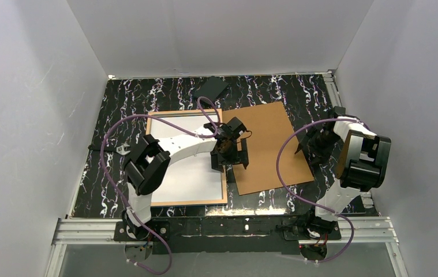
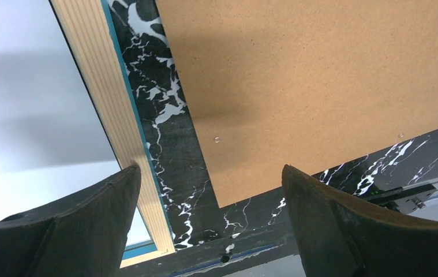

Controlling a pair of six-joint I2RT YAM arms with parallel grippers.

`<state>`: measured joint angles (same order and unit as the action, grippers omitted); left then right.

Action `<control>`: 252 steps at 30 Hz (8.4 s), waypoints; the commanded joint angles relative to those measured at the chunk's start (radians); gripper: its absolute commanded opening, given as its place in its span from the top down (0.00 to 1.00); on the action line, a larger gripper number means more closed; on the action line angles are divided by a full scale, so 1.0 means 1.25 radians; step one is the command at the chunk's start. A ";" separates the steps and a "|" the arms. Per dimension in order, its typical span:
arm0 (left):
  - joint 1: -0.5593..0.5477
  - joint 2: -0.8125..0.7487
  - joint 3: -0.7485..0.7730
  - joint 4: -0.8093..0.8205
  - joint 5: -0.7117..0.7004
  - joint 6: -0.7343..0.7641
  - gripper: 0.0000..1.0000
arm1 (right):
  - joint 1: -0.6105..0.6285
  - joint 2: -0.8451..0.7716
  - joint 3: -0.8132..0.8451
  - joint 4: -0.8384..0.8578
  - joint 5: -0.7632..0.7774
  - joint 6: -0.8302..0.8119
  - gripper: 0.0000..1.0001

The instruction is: Put the photo into the frame

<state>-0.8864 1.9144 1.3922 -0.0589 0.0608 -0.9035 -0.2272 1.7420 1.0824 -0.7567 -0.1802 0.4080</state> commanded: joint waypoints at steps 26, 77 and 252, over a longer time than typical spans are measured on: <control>-0.083 0.117 0.179 -0.100 -0.099 0.108 0.09 | -0.003 -0.035 -0.045 0.014 -0.040 -0.021 0.20; -0.020 0.074 0.133 0.104 0.194 0.047 0.08 | -0.002 -0.130 -0.195 0.057 -0.262 -0.023 0.23; -0.173 -0.526 0.152 -0.262 -0.113 0.204 0.02 | 0.462 -0.412 0.270 -0.232 -0.109 0.210 0.80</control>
<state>-1.1027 1.2972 1.5829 -0.3088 0.0273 -0.6491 0.3534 1.2499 1.4078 -0.9977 -0.3706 0.7090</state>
